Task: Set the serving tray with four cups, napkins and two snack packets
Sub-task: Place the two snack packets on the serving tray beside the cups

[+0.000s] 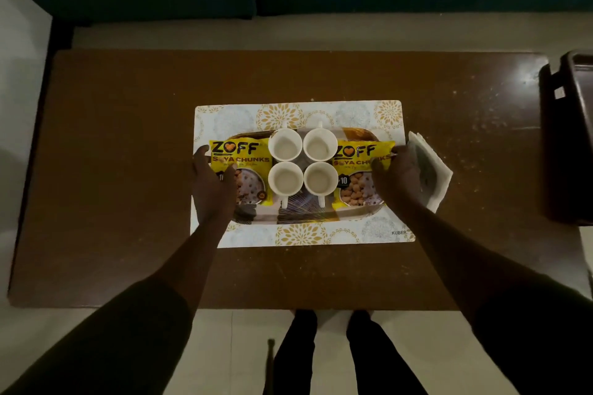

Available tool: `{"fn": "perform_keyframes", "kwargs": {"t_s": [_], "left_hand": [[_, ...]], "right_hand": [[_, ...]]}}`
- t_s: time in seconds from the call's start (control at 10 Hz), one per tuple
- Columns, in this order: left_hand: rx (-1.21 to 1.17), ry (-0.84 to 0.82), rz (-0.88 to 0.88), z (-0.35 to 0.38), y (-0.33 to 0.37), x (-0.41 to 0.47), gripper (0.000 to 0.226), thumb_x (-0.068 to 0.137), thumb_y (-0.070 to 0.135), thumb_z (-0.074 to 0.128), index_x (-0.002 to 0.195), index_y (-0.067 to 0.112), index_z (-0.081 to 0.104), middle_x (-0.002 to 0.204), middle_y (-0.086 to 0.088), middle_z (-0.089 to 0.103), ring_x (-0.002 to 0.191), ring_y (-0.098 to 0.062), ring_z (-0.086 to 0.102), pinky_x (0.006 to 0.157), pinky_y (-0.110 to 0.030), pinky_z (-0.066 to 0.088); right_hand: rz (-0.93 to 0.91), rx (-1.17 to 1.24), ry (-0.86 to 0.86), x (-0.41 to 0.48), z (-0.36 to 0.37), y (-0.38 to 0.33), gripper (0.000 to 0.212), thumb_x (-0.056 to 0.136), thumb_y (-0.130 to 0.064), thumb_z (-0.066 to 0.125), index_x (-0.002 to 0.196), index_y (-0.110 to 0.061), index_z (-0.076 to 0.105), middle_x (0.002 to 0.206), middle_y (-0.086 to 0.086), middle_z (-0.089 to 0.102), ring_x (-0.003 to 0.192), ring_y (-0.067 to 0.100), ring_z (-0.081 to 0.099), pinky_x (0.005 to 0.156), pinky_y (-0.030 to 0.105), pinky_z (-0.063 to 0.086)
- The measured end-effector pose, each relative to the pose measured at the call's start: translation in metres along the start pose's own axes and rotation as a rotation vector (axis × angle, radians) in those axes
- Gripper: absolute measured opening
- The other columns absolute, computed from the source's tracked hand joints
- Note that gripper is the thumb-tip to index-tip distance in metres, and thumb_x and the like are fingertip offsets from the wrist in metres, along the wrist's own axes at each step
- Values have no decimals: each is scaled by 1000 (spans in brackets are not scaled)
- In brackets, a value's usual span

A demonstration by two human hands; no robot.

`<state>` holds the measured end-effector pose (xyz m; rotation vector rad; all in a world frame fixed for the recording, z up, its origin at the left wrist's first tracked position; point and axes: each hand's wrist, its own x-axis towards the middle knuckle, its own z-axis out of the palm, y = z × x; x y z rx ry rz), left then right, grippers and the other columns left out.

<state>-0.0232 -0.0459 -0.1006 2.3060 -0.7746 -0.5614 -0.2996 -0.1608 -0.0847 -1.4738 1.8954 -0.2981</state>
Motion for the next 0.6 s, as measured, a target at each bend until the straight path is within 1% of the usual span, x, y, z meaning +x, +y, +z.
{"fn": "perform_keyframes", "kwargs": {"t_s": [0.1,0.2,0.3,0.4,0.5,0.6], "left_hand": [[30,-6,22,-2,-3,-1,53,89,16,66,137,11,44,133,-21,52,117,-34,56,82,-26,40],[49,-41,21,-6,-4,-1,55,89,12,63,139,12,42,136,-21,51,118,-36,56,87,-35,46],[85,-56,23,-6,-2,-3,59,90,12,62,144,13,37,141,-21,47,124,-37,51,91,-38,45],[136,-52,31,-6,3,-8,63,91,14,61,146,12,33,147,-20,40,129,-37,45,95,-42,43],[154,-21,85,-7,5,-15,64,88,16,63,144,13,32,143,-20,43,123,-39,50,91,-45,46],[227,31,141,-9,21,-22,60,88,17,64,141,9,36,143,-20,42,127,-39,46,94,-49,44]], "right_hand": [[-42,-60,106,-3,-2,9,41,91,-25,57,125,-6,45,126,14,59,116,30,57,95,45,50],[-75,-55,105,-7,-6,12,32,90,-21,58,117,-7,48,115,13,63,106,29,61,90,45,53],[-111,-50,79,-8,-5,13,36,90,-19,57,122,-6,47,108,11,67,100,29,64,88,51,53],[-133,-58,99,-10,-7,12,34,91,-21,58,121,-7,48,116,12,62,108,29,60,92,45,51],[-207,-82,130,-10,-15,11,33,90,-20,59,119,-7,51,119,12,60,111,27,57,91,39,48],[-292,-71,120,-14,-22,7,33,89,-16,60,119,-7,52,118,12,60,110,27,58,91,43,52]]}}
